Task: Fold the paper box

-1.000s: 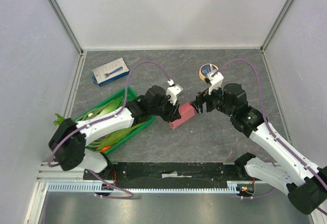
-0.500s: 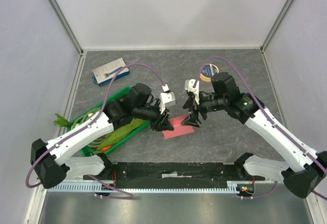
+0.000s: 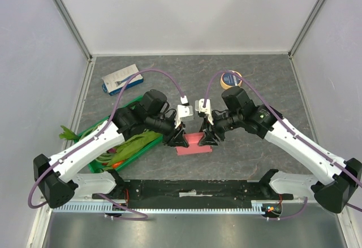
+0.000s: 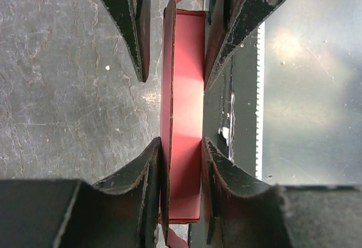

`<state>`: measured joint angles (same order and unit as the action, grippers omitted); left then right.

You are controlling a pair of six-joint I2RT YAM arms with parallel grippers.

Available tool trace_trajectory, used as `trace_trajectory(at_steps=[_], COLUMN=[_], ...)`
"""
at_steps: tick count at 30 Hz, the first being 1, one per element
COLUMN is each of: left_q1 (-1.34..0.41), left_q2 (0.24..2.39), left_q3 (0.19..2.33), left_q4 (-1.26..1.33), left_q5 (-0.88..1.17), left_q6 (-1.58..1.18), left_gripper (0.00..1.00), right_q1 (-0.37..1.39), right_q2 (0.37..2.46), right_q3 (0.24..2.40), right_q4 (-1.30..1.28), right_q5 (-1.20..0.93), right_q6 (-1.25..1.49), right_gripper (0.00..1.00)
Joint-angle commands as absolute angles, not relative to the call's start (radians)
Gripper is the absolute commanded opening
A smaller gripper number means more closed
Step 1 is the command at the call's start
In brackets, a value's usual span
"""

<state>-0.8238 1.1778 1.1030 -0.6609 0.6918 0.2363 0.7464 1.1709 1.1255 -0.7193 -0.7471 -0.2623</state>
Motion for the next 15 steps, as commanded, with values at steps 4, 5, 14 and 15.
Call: trace_trajectory(at_steps=[4, 5, 14, 15], left_q1=[-0.830, -0.830, -0.831, -0.831], left_q2=[1.232, 1.236, 1.273, 1.269], left_q3=[1.172, 1.180, 1.213, 1.210], left_q4=[-0.669, -0.667, -0.672, -0.669], left_q5=[0.735, 0.738, 0.767, 0.769], left_q6=[0.294, 0.296, 0.304, 0.304], left_gripper=[0.29, 0.29, 0.29, 0.29], right_q1=[0.781, 0.782, 0.785, 0.787], right_q2=[1.177, 1.186, 1.253, 1.256], right_q3=[1.071, 1.071, 1.081, 1.080], right_q4=[-0.621, -0.618, -0.577, -0.569], right_q5=[-0.693, -0.699, -0.736, -0.742], right_q6=[-0.261, -0.264, -0.264, -0.256], right_gripper=[0.52, 0.52, 0.60, 0.60])
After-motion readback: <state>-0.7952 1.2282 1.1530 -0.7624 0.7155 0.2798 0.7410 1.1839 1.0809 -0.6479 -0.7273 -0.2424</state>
